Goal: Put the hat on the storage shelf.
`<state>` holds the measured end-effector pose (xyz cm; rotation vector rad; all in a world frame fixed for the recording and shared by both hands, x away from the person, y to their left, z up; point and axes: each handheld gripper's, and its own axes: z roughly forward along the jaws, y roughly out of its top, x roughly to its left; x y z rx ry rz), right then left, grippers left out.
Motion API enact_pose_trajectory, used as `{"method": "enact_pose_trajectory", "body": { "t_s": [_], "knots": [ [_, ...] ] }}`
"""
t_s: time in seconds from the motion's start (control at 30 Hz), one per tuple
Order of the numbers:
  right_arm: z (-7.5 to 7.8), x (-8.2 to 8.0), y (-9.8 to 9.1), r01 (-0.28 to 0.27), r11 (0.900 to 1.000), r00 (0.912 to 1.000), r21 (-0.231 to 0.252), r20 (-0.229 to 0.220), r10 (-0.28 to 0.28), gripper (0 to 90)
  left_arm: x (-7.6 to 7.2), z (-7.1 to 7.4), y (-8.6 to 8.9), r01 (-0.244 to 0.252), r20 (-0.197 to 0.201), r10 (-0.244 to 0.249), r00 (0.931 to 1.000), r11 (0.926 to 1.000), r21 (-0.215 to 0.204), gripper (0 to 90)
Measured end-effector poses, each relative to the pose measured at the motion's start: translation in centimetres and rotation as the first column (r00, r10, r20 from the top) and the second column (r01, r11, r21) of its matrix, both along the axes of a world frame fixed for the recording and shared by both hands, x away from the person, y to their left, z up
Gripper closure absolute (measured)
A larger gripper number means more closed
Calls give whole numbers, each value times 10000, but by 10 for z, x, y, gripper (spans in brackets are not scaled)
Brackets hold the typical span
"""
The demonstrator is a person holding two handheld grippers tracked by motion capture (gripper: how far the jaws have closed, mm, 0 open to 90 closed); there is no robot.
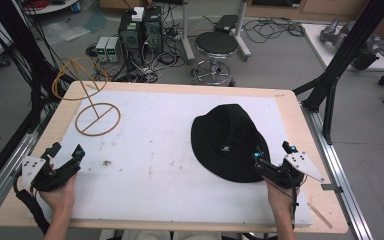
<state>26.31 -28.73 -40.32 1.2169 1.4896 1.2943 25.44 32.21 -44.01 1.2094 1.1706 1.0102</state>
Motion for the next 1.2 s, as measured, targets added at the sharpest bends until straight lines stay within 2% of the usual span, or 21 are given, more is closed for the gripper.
{"method": "enact_pose_trajectory", "body": {
  "t_s": [0.27, 0.43, 0.77, 0.97, 1.2],
  "knots": [
    [2, 6, 6, -429, 9987, 9987, -259, -274, 422, 76, 0, 0, 1, -8, -29, 9, 10000, 10000, 28, 242],
    [1, 11, 7, -524, 9977, 9971, -420, -576, 500, 76, 1, 0, 1, -2, -60, 3, 10000, 10000, 40, 242],
    [0, 19, 15, -1105, 9917, 9902, -664, -932, 1040, 76, 1, 0, 1, -12, -63, 13, 10000, 10000, 77, 242],
    [0, 27, 20, -1179, 9906, 9878, -699, -1102, 1098, 76, 1, 0, 1, -36, -40, 37, 10000, 10000, 68, 244],
    [-5, 43, 29, -1179, 9901, 9801, -764, -1690, 1036, 76, 1, 0, 2, -73, -23, 73, 10000, 9999, 80, 244]
  ]
}}
